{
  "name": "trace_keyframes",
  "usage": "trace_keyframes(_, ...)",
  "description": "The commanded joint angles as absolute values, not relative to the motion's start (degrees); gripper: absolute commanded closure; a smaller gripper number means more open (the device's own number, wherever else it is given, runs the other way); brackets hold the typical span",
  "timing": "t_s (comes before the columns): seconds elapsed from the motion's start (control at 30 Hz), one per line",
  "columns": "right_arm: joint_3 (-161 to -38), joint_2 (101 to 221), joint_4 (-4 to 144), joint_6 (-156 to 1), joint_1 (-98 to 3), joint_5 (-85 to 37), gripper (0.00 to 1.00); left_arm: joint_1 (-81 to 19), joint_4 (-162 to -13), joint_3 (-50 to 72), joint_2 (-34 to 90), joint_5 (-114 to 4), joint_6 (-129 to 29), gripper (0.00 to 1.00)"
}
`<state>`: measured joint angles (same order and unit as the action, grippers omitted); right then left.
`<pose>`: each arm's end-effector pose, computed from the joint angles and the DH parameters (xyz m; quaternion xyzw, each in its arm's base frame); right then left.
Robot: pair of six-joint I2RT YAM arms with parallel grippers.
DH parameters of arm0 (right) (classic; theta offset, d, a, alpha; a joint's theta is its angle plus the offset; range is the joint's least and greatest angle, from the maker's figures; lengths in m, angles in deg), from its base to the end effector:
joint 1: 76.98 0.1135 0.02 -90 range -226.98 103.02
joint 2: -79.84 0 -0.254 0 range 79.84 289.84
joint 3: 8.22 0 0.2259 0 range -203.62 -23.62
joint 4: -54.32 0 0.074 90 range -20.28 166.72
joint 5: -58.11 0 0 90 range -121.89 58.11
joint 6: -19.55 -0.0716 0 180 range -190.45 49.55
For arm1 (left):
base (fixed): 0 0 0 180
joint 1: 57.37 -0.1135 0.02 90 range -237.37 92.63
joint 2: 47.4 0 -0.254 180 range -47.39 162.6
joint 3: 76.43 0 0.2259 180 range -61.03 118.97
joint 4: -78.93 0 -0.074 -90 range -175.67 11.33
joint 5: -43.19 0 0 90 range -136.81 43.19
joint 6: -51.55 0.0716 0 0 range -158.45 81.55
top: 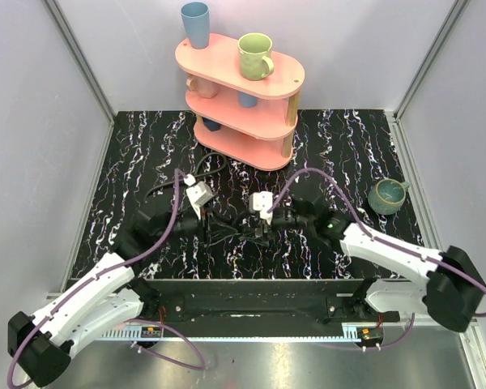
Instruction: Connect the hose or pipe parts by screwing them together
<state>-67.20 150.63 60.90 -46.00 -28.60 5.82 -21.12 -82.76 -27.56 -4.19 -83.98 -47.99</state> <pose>0.1542 0.2395 0.2659 -0.6078 0.5054 0.3712 0.4873 0.1257 -0.1458 0.2810 0.3647 0.6740 -0.4597 0.4489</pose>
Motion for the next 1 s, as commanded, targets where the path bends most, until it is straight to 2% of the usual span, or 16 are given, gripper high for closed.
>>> trace_keyframes(0.0, -63.36, 143.32, 50.83, -46.99, -28.29, -4.62, 0.30, -21.07, -90.63, -27.29, -7.58, -65.23, -78.01, 1.00)
trace_keyframes(0.13, -62.38, 141.54, 52.31, -41.29, -27.76, -7.63, 0.23, -21.07, -83.67, -22.29, -7.76, -60.97, -90.02, 1.00)
trace_keyframes(0.17, -62.47, 141.54, 52.84, -40.05, -27.32, -7.72, 0.16, -21.07, -82.35, -21.49, -7.67, -60.09, -92.39, 1.00)
trace_keyframes(0.37, -59.58, 141.28, 44.69, -29.50, -17.57, -27.12, 0.16, -21.07, -73.72, -19.10, -7.23, -56.12, -109.01, 1.00)
trace_keyframes(0.5, -58.96, 142.33, 38.72, -28.26, -16.78, -31.00, 0.23, -21.07, -76.87, -21.74, -7.49, -59.10, -120.07, 1.00)
trace_keyframes(0.67, -59.39, 144.44, 37.37, -26.07, -15.89, -31.54, 0.28, -21.07, -76.27, -22.53, -6.79, -61.22, -123.26, 1.00)
trace_keyframes(0.77, -59.48, 145.93, 36.33, -24.92, -15.19, -31.63, 0.38, -21.07, -76.71, -22.89, -7.05, -61.22, -124.05, 1.00)
trace_keyframes(0.93, -60.01, 147.52, 34.48, -24.74, -14.49, -32.68, 0.44, -21.07, -77.14, -23.94, -7.05, -62.01, -125.55, 1.00)
trace_keyframes(0.97, -60.10, 147.87, 34.39, -24.92, -14.40, -32.68, 0.52, -21.07, -77.67, -24.20, -7.05, -62.62, -125.90, 1.00)
